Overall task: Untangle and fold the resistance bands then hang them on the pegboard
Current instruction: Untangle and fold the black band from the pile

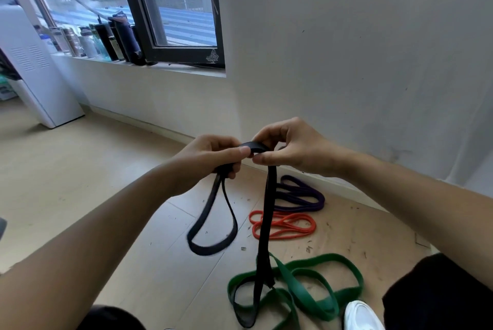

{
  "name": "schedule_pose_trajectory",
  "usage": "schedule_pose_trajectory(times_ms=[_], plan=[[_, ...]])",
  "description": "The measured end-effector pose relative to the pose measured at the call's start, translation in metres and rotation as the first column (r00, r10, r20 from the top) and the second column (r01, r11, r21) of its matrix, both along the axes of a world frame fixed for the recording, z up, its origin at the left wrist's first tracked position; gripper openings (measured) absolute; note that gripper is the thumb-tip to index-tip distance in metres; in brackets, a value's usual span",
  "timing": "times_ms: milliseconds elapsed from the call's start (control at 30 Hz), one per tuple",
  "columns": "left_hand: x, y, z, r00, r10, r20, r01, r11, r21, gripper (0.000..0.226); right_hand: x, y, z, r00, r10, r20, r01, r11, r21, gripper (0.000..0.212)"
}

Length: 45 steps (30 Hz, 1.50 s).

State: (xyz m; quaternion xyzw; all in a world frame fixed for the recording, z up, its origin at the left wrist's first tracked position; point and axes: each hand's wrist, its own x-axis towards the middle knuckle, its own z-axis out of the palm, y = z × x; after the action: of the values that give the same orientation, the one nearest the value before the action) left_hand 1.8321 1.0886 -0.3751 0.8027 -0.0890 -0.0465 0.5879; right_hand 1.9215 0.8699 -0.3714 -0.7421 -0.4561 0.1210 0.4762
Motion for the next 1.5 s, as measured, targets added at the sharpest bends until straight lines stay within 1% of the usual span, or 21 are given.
schedule_pose_trajectory(times_ms=[67,133,200,300,433,533,567,633,667,733,800,867,900,1000,1067,1133,1167,1267,1367,1433,1500], plan=[[0.002,-0.007,0.0,0.998,0.056,0.03,-0.057,0.998,0.035,0.036,-0.001,0.002,-0.002,1.0,-0.002,0.015,0.002,1.0,-0.006,0.025],[0.004,-0.009,0.0,0.995,0.086,0.059,-0.087,0.996,0.025,0.034,0.001,0.003,-0.005,0.999,-0.007,-0.031,0.006,1.0,-0.017,0.026],[0.005,-0.011,0.001,0.993,0.085,0.081,-0.083,0.996,-0.029,0.029,0.002,0.003,-0.011,0.996,0.014,-0.086,-0.022,0.996,-0.087,0.026],[0.005,-0.01,0.001,0.991,0.081,0.108,-0.068,0.99,-0.124,0.015,0.002,0.005,-0.026,0.994,0.038,-0.103,-0.062,0.967,-0.245,0.02],[0.006,0.001,0.006,0.977,0.148,0.153,-0.098,0.951,-0.292,0.013,0.005,0.009,-0.041,0.995,0.048,-0.093,-0.078,0.931,-0.358,0.02],[0.005,0.012,0.009,0.961,0.224,0.161,-0.147,0.91,-0.388,0.016,0.014,0.007,-0.041,0.994,0.04,-0.1,-0.074,0.929,-0.364,0.029],[0.005,0.016,0.008,0.958,0.241,0.158,-0.16,0.9,-0.405,0.018,0.018,0.005,-0.038,0.992,0.036,-0.117,-0.075,0.935,-0.346,0.028],[0.005,0.026,0.006,0.949,0.282,0.139,-0.201,0.884,-0.422,0.019,0.023,-0.001,-0.03,0.983,0.026,-0.182,-0.078,0.955,-0.285,0.016],[0.005,0.032,0.004,0.945,0.301,0.13,-0.223,0.881,-0.416,0.017,0.025,-0.004,-0.026,0.977,0.011,-0.213,-0.066,0.966,-0.249,0.013],[0.004,0.041,0.0,0.942,0.315,0.116,-0.249,0.887,-0.388,0.018,0.03,-0.01,-0.019,0.976,-0.029,-0.217,-0.011,0.984,-0.181,0.016],[0.003,0.049,-0.005,0.948,0.302,0.102,-0.249,0.901,-0.356,0.032,0.031,-0.014,-0.012,0.983,-0.089,-0.16,0.067,0.989,-0.134,0.018],[0.004,0.055,-0.009,0.952,0.294,0.088,-0.254,0.916,-0.309,0.046,0.03,-0.017,-0.003,0.987,-0.155,-0.046,0.15,0.984,-0.098,0.02],[0.003,0.056,-0.011,0.955,0.283,0.085,-0.25,0.928,-0.278,0.047,0.029,-0.019,0.003,0.983,-0.182,0.024,0.183,0.98,-0.08,0.02],[0.003,0.054,-0.012,0.978,0.201,0.059,-0.192,0.973,-0.13,0.042,0.027,-0.023,0.014,0.945,-0.229,0.234,0.241,0.97,-0.027,0.017],[0.001,0.045,-0.01,0.993,0.117,0.036,-0.115,0.992,-0.05,0.052,0.023,-0.022,0.019,0.919,-0.235,0.316,0.247,0.969,0.002,0.018],[0.0,0.033,-0.006,0.998,0.059,0.029,-0.058,0.998,-0.027,0.062,0.017,-0.018,0.021,0.902,-0.207,0.379,0.227,0.974,-0.007,0.021],[0.001,0.025,-0.004,0.999,0.043,0.033,-0.042,0.999,-0.028,0.06,0.014,-0.015,0.021,0.897,-0.184,0.403,0.213,0.977,-0.028,0.022],[0.002,0.004,-0.001,0.998,0.022,0.05,-0.021,0.999,-0.031,0.05,0.009,-0.009,0.018,0.909,-0.114,0.401,0.165,0.982,-0.095,0.023],[0.004,-0.011,-0.001,0.998,0.018,0.055,-0.018,1.0,-0.004,0.039,0.007,-0.005,0.015,0.925,-0.069,0.374,0.119,0.986,-0.113,0.023],[0.004,-0.014,0.0,0.998,0.031,0.057,-0.032,0.999,0.015,0.037,0.007,-0.004,0.014,0.933,-0.047,0.357,0.095,0.988,-0.119,0.023],[0.005,-0.016,0.001,0.997,0.037,0.063,-0.039,0.999,0.024,0.038,0.009,-0.007,0.013,0.958,-0.042,0.284,0.081,0.988,-0.128,0.023]])
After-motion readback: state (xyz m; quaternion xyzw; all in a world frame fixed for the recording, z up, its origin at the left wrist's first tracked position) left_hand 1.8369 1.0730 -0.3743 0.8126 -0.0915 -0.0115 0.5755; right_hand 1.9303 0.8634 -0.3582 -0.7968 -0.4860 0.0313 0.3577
